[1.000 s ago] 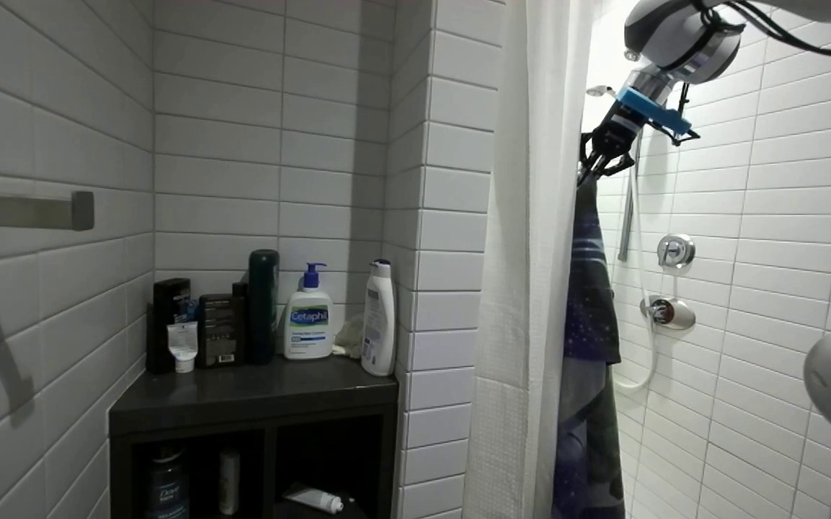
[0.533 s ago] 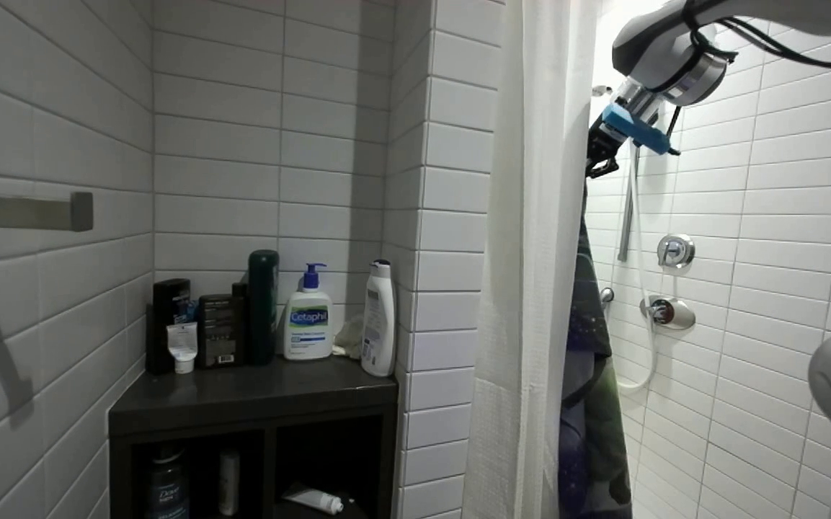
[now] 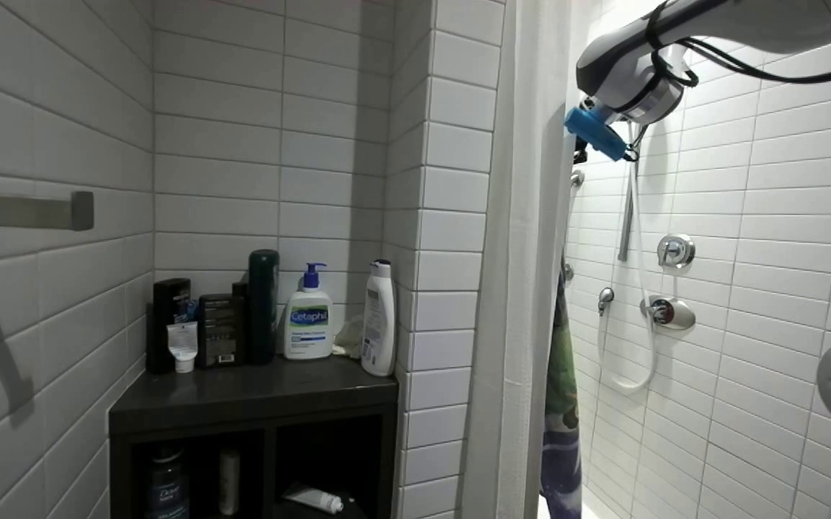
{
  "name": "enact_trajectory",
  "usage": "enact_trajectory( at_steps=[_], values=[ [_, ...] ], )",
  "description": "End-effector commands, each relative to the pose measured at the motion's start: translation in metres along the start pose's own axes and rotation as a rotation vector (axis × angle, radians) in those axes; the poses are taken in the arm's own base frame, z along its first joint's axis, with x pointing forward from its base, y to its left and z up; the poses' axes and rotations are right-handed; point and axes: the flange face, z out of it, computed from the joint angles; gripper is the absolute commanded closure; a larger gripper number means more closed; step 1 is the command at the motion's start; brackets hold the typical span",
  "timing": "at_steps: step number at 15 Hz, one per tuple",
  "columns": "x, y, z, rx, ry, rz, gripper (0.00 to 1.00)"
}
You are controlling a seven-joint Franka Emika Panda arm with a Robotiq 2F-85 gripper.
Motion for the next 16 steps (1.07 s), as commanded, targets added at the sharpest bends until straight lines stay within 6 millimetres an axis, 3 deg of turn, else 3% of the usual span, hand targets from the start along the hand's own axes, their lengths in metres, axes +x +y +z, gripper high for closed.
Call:
enact_trajectory(
  at_steps=[1, 9, 16],
  values=[
    [-0.001, -0.028, 0.004, 0.04, 0.042, 0.026, 0.97],
    [-0.02, -0.065, 0.0, 0.083, -0.003, 0.06, 0.97],
    [-0.059, -0.067, 0.016, 0.016, -0.223, 0.066, 0.97]
  ],
)
